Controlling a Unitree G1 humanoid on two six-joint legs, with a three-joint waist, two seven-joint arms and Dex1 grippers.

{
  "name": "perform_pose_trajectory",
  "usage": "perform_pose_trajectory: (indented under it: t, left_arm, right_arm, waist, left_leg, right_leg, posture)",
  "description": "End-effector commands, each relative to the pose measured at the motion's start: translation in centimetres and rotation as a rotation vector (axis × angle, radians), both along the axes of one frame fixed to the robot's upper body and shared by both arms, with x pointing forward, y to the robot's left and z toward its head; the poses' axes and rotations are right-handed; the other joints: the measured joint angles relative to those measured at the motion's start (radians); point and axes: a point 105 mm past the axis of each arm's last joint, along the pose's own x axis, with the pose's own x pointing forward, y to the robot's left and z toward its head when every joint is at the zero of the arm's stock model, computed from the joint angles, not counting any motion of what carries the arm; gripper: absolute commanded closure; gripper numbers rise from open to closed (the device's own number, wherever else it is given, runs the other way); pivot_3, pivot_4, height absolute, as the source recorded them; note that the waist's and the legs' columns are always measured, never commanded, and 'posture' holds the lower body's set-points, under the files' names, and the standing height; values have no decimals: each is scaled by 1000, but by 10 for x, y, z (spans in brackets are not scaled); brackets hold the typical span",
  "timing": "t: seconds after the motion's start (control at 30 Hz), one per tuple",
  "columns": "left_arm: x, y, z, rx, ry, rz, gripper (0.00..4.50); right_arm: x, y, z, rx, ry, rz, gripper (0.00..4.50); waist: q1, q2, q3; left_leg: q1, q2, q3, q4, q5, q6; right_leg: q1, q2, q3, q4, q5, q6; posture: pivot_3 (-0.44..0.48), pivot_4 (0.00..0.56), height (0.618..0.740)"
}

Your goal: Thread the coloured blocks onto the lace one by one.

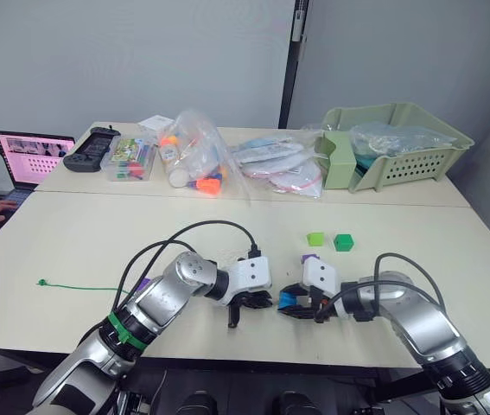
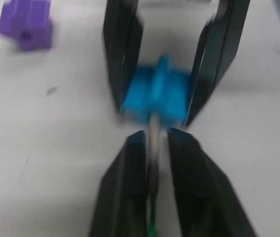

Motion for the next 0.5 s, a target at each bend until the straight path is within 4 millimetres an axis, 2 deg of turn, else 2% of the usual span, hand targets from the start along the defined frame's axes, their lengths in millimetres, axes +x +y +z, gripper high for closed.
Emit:
perform_pose_trajectory:
  t: [0.03, 0.23, 0.3, 0.5]
  left_arm:
    - [-2, -9, 14, -40, -53, -49, 2502]
    - [0, -1, 15, -13, -53, -39, 511]
    - [0, 6, 18, -7, -54, -38, 10]
    - [-5, 23, 20, 9, -30, -49, 0]
  right_arm:
    - [-6, 10, 0, 12, 5, 40, 3126]
    - [-7, 7, -1, 9, 8, 28, 3126]
    - [-7, 6, -1, 8, 9, 21, 3126]
    - [-5, 4, -2, 3, 6, 5, 3126]
  waist:
    - [-1, 0, 0]
    - [0, 0, 0]
    - [-1, 0, 0]
    - [-3, 0, 0]
  left_leg:
    - [0, 0, 0, 0, 0, 0]
    - [-1, 0, 0, -1, 0, 0]
    - [-1, 0, 0, -1, 0, 0]
    - [-1, 0, 0, -1, 0, 0]
  right_leg:
    - [0, 0, 0, 0, 0, 0]
    - [-1, 0, 0, 0, 0, 0]
    - [-1, 0, 0, 0, 0, 0]
    - [-1, 0, 0, 0, 0, 0]
  posture:
    - [0, 150, 740]
    - [0, 150, 740]
    - [0, 150, 740]
    - [0, 150, 740]
